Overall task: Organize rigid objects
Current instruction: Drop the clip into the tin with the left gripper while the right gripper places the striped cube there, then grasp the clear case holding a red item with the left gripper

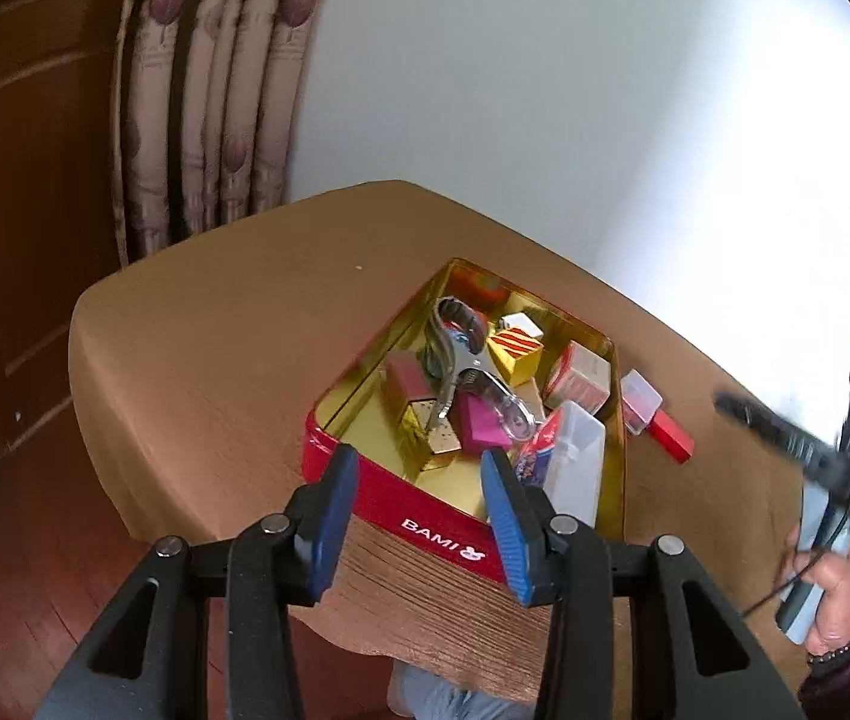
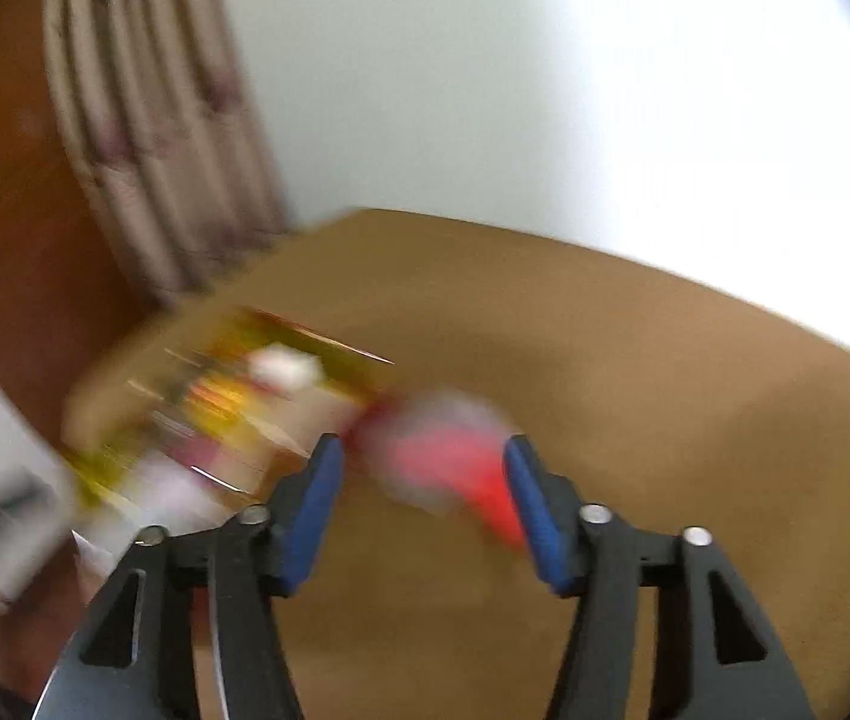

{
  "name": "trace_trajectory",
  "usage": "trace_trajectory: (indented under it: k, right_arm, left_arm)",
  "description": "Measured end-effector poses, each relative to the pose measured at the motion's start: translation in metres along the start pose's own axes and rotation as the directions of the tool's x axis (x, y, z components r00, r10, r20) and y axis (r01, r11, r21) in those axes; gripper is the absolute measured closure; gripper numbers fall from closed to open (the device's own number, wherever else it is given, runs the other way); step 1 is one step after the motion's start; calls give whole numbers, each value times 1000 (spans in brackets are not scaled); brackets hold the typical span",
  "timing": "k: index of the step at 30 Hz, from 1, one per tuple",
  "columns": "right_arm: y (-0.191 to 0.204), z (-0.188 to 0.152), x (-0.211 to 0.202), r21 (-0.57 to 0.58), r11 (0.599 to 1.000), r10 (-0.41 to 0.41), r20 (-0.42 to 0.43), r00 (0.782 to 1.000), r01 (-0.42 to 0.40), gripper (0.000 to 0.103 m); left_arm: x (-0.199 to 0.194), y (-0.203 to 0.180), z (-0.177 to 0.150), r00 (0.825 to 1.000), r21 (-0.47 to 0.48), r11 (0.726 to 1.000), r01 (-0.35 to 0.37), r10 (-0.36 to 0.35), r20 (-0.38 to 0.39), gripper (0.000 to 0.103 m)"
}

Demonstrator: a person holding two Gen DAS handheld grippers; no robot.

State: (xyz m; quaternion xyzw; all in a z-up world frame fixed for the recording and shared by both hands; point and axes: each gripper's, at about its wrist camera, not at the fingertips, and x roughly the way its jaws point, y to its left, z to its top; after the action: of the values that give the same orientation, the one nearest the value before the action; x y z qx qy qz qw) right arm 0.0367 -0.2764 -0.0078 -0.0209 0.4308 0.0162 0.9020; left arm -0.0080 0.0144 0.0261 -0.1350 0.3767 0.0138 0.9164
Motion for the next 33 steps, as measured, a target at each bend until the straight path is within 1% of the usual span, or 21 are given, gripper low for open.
trace_trajectory:
  k: [1, 2, 6, 8, 10, 11, 12, 14, 16, 17, 19, 20, 21, 23, 24, 25, 26, 27, 28, 31, 33]
  right_arm:
    - [-16, -13, -3, -11, 998, -69, -25, 997, 68, 43]
    - [-37, -29, -6, 1, 994, -108, -48, 993, 108, 43]
    - [-77, -64, -23, 76, 990, -113, -57, 992, 117, 43]
    - [-85, -77, -27, 91, 992, -83, -62, 995, 89, 42]
    - [-89, -88, -29, 83, 995, -57, -73, 996, 63, 41]
    - [-92, -89, -32, 86, 996, -17, -59, 998, 22, 37]
    - [-91, -90, -35, 89, 996, 7, -36, 999, -4, 26]
    - [-93, -90, -38, 108, 993, 41, -10, 999, -40, 17]
    - [-95, -88, -38, 131, 989, 76, -5, 997, -75, 16]
    - [-98, -89, -41, 142, 986, 91, 13, 996, -92, 16]
    - [-100, -89, -47, 149, 980, 123, 43, 991, -129, 15]
    - [-100, -90, -50, 152, 978, 138, 56, 989, -145, 14]
    - [-101, -90, -52, 154, 976, 146, 64, 987, -155, 14]
    - [-102, -91, -57, 155, 972, 166, 78, 983, -176, 13]
    - [-102, -90, -57, 154, 971, 172, 78, 982, -182, 11]
    - [-101, -90, -58, 150, 970, 182, 82, 980, -193, 10]
    - [-101, -89, -57, 147, 969, 187, 87, 978, -198, 9]
    - [-100, -89, -59, 143, 968, 193, 95, 977, -206, 8]
    - [-101, -89, -60, 142, 967, 197, 99, 975, -210, 8]
    - [-102, -89, -62, 144, 963, 214, 110, 971, -228, 7]
    - [-102, -89, -62, 144, 961, 221, 113, 969, -236, 6]
  left_arm:
    - [0, -4, -2, 1000, 14, 1000, 5, -5, -1, 60]
    - [0, -8, -5, 1000, 25, 1000, 10, -10, -4, 60]
    - [0, -35, -14, 999, 121, 992, 25, -22, -27, 60]
    - [-2, -53, -19, 999, 169, 985, 34, -29, -30, 60]
    - [-2, -72, -21, 997, 218, 974, 60, -49, -53, 60]
    - [-2, -82, -20, 996, 233, 969, 82, -69, -64, 60]
    - [-2, -95, -17, 993, 247, 963, 111, -96, -70, 60]
    - [0, -119, -11, 989, 286, 947, 145, -128, -79, 59]
    - [10, -151, 0, 984, 340, 925, 172, -147, -96, 50]
    - [21, -168, 6, 980, 371, 909, 190, -152, -128, 48]
    - [39, -193, 17, 970, 430, 874, 226, -164, -177, 47]
    - [50, -205, 22, 967, 462, 854, 239, -164, -197, 47]
    - [63, -220, 26, 963, 511, 825, 242, -142, -227, 47]
    - [85, -242, 31, 971, 617, 760, 205, -79, -226, 47]
    - [99, -255, 32, 967, 679, 701, 217, -58, -249, 47]
    - [109, -262, 32, 963, 717, 661, 224, -35, -268, 47]
    - [119, -269, 32, 961, 746, 627, 224, -13, -277, 47]
    - [132, -277, 34, 949, 761, 596, 257, -5, -316, 47]
    - [144, -280, 35, 931, 757, 583, 296, 0, -365, 47]
    - [169, -282, 40, 901, 740, 573, 351, 9, -434, 47]
    - [181, -279, 42, 876, 724, 565, 396, 6, -483, 47]
